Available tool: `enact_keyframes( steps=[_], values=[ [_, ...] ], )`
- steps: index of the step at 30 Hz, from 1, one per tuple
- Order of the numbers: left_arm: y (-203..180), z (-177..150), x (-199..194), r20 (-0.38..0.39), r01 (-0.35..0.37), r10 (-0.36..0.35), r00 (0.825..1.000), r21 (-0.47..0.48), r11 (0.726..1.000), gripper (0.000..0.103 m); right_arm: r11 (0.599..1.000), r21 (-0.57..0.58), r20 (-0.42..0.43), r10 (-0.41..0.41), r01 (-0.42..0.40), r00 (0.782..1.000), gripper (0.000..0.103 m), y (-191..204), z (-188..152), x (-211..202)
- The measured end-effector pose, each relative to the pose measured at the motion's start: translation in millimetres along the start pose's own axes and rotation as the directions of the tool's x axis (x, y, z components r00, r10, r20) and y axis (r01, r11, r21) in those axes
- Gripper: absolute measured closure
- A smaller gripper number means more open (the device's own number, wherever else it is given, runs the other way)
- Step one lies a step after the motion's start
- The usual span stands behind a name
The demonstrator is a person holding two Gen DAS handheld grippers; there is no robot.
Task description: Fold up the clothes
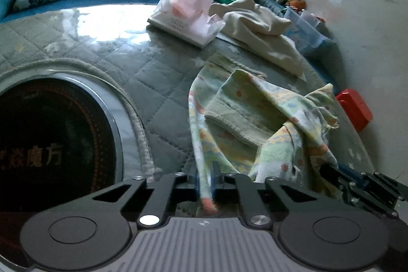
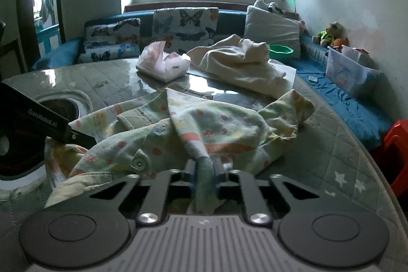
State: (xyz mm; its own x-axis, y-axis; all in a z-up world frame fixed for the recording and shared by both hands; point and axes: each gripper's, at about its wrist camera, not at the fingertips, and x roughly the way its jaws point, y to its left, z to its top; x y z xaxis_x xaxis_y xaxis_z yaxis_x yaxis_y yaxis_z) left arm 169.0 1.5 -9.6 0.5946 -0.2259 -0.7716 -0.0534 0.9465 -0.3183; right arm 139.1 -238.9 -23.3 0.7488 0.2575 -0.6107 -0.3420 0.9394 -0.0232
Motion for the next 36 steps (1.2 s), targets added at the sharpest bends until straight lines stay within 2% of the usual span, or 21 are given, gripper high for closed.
enact_keyframes(
  steps=[11,16,19,20,21,22,26,28,31,32,33,34,35,36],
  values=[
    [4.3,-16.3,-40.3,0.064,0.014,-0.017,0.998,0.040,0.999,0.100,0.999,0.020,0.041,-0.041,0.041,0.998,0.100,-15.7,-25.9,-58.5],
    [8.4,-15.0,-45.3,0.070,0.009,-0.010,0.997,0.016,1.000,0.098,0.998,-0.001,0.043,-0.070,0.070,0.997,0.098,-19.7,-37.5,-83.1],
    [7.7,-10.2,-41.6,0.082,-0.019,0.019,0.996,-0.004,1.000,0.082,0.998,-0.014,0.054,-0.067,0.068,0.996,0.091,-17.9,-31.7,-86.7],
    [7.3,-8.7,-39.5,0.082,-0.027,0.028,0.996,-0.010,1.000,0.073,0.997,-0.017,0.061,-0.069,0.070,0.996,0.090,-16.0,-28.5,-85.2],
    [6.9,-7.3,-37.4,0.083,-0.036,0.037,0.996,-0.015,0.999,0.057,0.998,-0.023,0.063,-0.064,0.066,0.996,0.083,-13.7,-24.8,-82.2],
    [6.6,-5.8,-35.3,0.083,-0.044,0.046,0.995,-0.020,0.999,0.052,0.998,-0.030,0.067,-0.062,0.064,0.996,0.073,-10.9,-21.0,-77.0],
    [14.1,-5.3,-21.3,0.054,-0.062,0.065,0.996,-0.058,0.996,0.042,0.996,-0.063,0.077,-0.065,0.070,0.995,0.066,1.9,-15.4,-60.6],
    [18.1,-4.0,-14.0,0.032,-0.049,0.052,0.998,-0.085,0.995,0.040,0.993,-0.080,0.081,-0.078,0.085,0.994,0.057,7.4,-10.9,-45.2],
    [18.2,-4.1,-5.2,0.013,-0.017,0.019,1.000,-0.084,0.996,0.042,0.990,-0.093,0.075,-0.102,0.108,0.992,0.057,11.5,-3.2,-23.7],
    [18.1,-4.2,-2.3,0.007,-0.006,0.007,1.000,-0.082,0.997,0.046,0.988,-0.102,0.066,-0.110,0.117,0.992,0.058,12.6,-1.4,-16.6],
    [17.8,-4.1,0.4,0.002,0.010,-0.010,1.000,-0.078,0.997,0.063,0.986,-0.113,0.056,-0.119,0.125,0.991,0.061,13.6,0.2,-9.6],
    [16.1,-5.2,2.0,-0.005,0.030,-0.031,1.000,-0.073,0.997,0.073,0.983,-0.125,0.043,-0.130,0.134,0.991,0.069,14.3,-0.8,-1.4],
    [15.6,-5.8,3.5,-0.012,0.052,-0.053,0.999,-0.072,0.996,0.090,0.982,-0.131,0.036,-0.135,0.139,0.990,0.077,14.2,-2.0,3.2],
    [15.8,-6.0,3.6,-0.010,0.064,-0.065,0.998,-0.069,0.996,0.095,0.980,-0.137,0.032,-0.140,0.143,0.990,0.092,13.2,-2.7,5.8]
  ],
)
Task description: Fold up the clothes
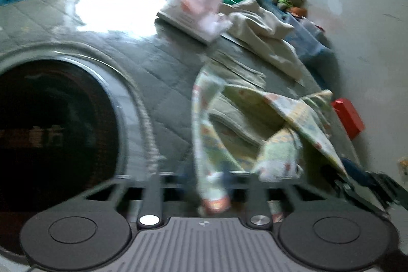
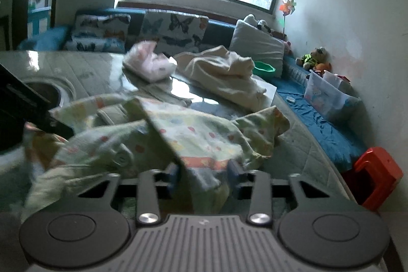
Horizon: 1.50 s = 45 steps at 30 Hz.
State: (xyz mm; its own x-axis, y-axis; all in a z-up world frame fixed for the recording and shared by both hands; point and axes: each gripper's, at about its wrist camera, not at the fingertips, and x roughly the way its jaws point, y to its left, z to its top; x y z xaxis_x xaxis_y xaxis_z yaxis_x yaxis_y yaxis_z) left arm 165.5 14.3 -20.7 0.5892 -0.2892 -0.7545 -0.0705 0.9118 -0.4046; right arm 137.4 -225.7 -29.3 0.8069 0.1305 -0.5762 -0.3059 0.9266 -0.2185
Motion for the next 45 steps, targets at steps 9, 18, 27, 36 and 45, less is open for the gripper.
enact_keyframes(
  steps=[9,18,27,36,45],
  values=[
    [4.7,-4.6,-36.5,0.073,0.036,-0.038,0.997,0.032,0.999,0.101,0.998,0.061,0.078,-0.016,0.011,0.997,0.097,-20.8,-11.8,-48.9],
    [19.9,-42.2,-93.7,0.094,0.055,-0.062,0.994,0.081,0.995,0.101,0.994,0.104,0.083,0.023,-0.031,0.996,0.098,-40.3,-42.9,-133.2],
    [37.1,-108.1,-125.6,0.060,0.055,-0.064,0.996,0.140,0.989,0.101,0.990,0.113,-0.043,0.087,-0.082,0.995,0.098,-30.9,-92.9,-180.1],
    [52.8,-138.1,-134.3,0.044,0.029,-0.035,0.998,0.130,0.991,0.101,0.983,0.077,-0.087,0.172,-0.165,0.981,0.081,-16.3,-103.6,-201.5],
    [61.1,-147.2,-144.5,0.103,-0.042,0.030,0.994,0.113,0.993,0.101,0.974,0.046,-0.051,0.224,-0.222,0.973,0.059,-5.8,-93.9,-200.0]
  ],
)
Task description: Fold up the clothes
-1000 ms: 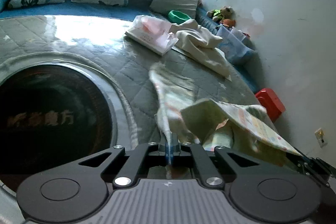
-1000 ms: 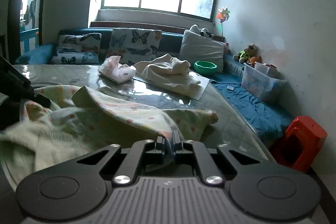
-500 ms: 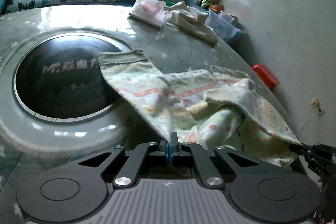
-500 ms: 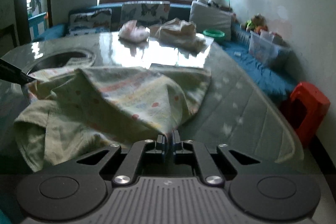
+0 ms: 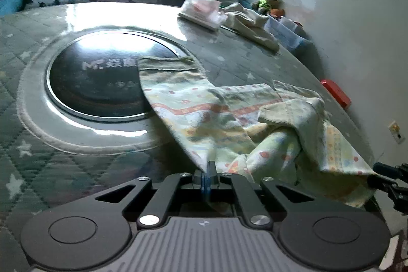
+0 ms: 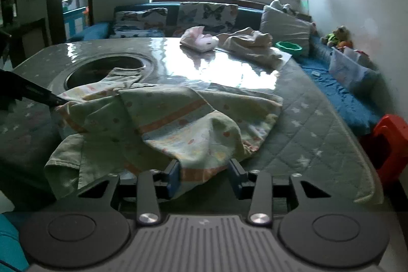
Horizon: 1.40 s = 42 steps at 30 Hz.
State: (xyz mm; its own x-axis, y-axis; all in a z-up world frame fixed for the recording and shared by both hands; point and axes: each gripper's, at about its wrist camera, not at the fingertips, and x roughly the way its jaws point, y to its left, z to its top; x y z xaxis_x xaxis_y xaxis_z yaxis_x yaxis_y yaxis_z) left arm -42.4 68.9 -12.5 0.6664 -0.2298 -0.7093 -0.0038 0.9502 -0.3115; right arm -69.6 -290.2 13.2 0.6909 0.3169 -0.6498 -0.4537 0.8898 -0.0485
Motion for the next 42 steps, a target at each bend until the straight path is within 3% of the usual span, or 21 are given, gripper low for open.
enact_keyframes(
  steps=[7,11,19,31,35,38,42],
  values=[
    [13.5,-2.0,0.9,0.006,-0.061,0.061,0.998,-0.032,0.998,0.101,0.997,0.035,-0.026,0.067,-0.066,0.997,0.056,5.1,6.4,48.0],
    [26.9,-1.2,-0.4,0.019,-0.096,0.097,0.995,-0.062,0.993,0.101,0.996,0.011,-0.067,0.088,-0.088,0.994,0.054,16.1,12.5,88.2],
    [61.2,1.5,-7.0,0.044,-0.153,0.160,0.986,-0.137,0.979,0.101,0.987,-0.061,-0.073,0.144,-0.149,0.987,0.050,46.9,42.2,137.2],
    [124.3,-8.3,-42.8,0.085,-0.250,0.289,0.954,-0.309,0.918,0.101,0.941,-0.174,-0.088,0.277,-0.289,0.957,0.050,125.0,104.5,211.6],
    [139.5,-16.6,-54.5,0.092,-0.266,0.319,0.943,-0.365,0.892,0.101,0.919,-0.263,-0.092,0.280,-0.294,0.956,0.049,158.8,117.4,231.4],
    [144.2,-22.0,-62.0,0.095,-0.289,0.350,0.932,-0.390,0.875,0.101,0.911,-0.234,-0.095,0.327,-0.340,0.940,0.049,171.9,125.6,243.1],
    [149.3,-28.0,-69.0,0.098,-0.296,0.364,0.926,-0.412,0.862,0.101,0.903,-0.245,-0.089,0.341,-0.352,0.936,0.048,187.4,134.7,255.5]
  ],
)
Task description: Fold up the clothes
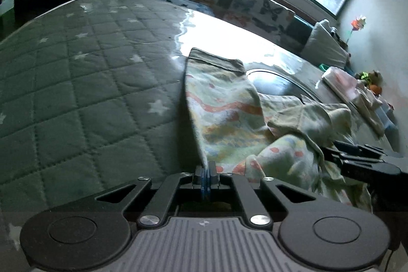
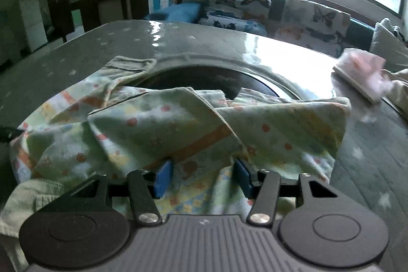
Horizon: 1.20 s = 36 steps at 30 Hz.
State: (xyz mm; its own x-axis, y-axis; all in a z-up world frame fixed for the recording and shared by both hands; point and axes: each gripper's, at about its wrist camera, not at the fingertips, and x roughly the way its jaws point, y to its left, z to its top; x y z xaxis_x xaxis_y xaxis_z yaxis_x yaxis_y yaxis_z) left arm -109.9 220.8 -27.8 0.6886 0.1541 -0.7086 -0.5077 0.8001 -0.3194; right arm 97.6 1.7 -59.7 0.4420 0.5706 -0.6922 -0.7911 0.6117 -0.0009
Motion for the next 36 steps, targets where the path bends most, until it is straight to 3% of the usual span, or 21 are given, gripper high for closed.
enact_keyframes(
  steps=[3,11,19,22,26,31,36],
  values=[
    [-1.0,-0.3,-0.7,0.004,-0.007,0.007,1.000,-0.008,1.000,0.101,1.000,-0.008,-0.008,-0.007,0.007,1.000,0.042,2.5,8.8,8.1],
    [4.8,-2.6,-3.6,0.016,-0.001,0.001,1.000,-0.025,1.000,0.099,0.998,-0.051,-0.028,-0.030,0.028,0.999,0.042,2.3,5.8,-9.3],
    [4.2,-6.9,-2.6,0.036,0.004,-0.003,0.999,-0.025,1.000,0.097,0.992,-0.123,-0.023,-0.031,0.028,0.999,0.029,8.2,-35.1,-52.2],
    [1.1,-9.0,-3.0,0.049,-0.004,0.004,0.999,-0.012,1.000,0.095,0.993,-0.112,-0.029,-0.036,0.033,0.999,0.029,6.2,-46.2,-66.2],
    [-2.0,-11.8,-4.1,0.066,0.004,-0.005,0.998,0.007,1.000,0.086,0.987,-0.147,-0.031,-0.069,0.064,0.997,0.029,7.2,-52.1,-80.2],
    [0.4,-18.9,-5.9,0.107,0.047,-0.046,0.993,-0.007,0.999,0.073,0.984,-0.168,0.043,-0.047,0.053,0.998,0.029,18.3,-31.5,-92.6],
    [-7.7,-28.5,-8.1,0.153,0.073,-0.080,0.985,0.047,0.996,0.043,0.979,-0.202,0.083,0.016,0.001,0.996,0.036,42.1,-2.7,-81.6]
  ],
)
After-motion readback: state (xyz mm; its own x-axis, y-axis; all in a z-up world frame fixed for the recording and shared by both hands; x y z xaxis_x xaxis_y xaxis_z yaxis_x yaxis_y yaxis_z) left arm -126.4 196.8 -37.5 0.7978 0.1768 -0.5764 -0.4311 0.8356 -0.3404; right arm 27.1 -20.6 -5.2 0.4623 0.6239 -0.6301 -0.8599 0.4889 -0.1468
